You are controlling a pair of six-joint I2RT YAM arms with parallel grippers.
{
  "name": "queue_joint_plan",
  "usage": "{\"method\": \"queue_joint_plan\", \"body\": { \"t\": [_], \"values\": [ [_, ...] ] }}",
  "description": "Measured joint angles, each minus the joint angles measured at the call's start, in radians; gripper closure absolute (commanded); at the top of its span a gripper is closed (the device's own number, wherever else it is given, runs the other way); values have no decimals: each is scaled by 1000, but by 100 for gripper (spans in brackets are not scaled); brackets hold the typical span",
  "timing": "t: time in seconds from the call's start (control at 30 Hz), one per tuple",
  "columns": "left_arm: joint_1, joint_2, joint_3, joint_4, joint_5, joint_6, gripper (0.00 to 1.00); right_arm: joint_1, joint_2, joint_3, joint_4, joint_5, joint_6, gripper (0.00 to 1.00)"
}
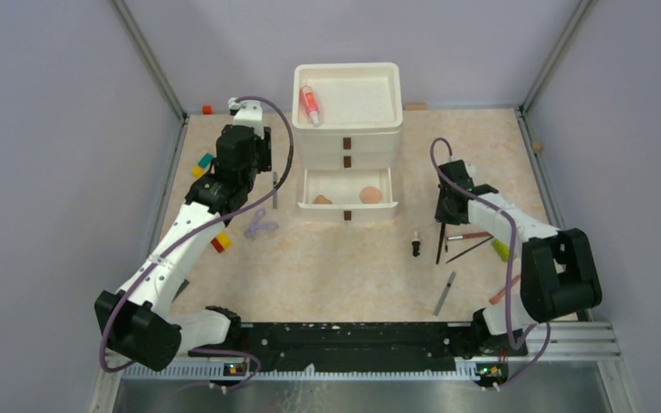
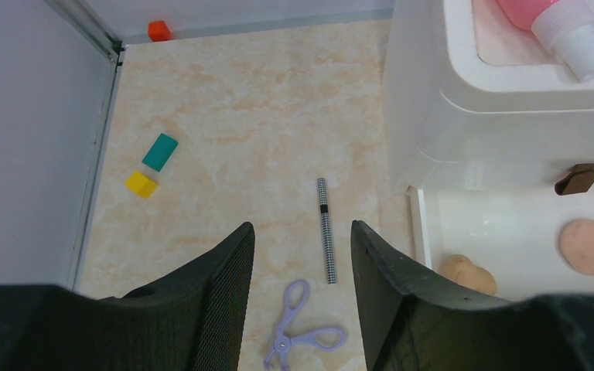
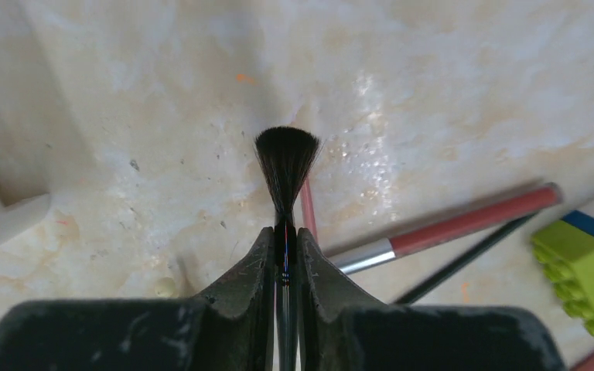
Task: Organize the makeup
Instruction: Pick up the makeup brush from the center of the board, then place the makeup brush in the drawer.
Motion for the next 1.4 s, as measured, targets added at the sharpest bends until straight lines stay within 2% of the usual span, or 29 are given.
{"method": "queue_joint_plan", "body": {
  "t": [0.2,0.33,0.57,0.77,1.1,1.17,1.27,1.4],
  "values": [
    [0,0,0,0,0,0,45,0,-206,66,6,43,-35,100],
    [0,0,0,0,0,0,45,0,-280,69,125,-107,-83,100],
    [0,0,0,0,-14,0,45,65,-283,14,380,-445,-241,100],
    [2,-30,-14,2,-69,-1,44,234,-201,42,534,-595,-524,100],
    [6,-79,-31,23,-256,1,32,350,85,291,445,-626,-1056,99],
    [6,-96,-42,32,-284,5,26,359,138,348,418,-615,-1129,85],
    [6,-108,-48,45,-319,14,18,362,196,406,394,-598,-1192,68],
    [8,-108,-50,51,-349,14,14,364,227,415,392,-575,-1204,57]
  ]
}}
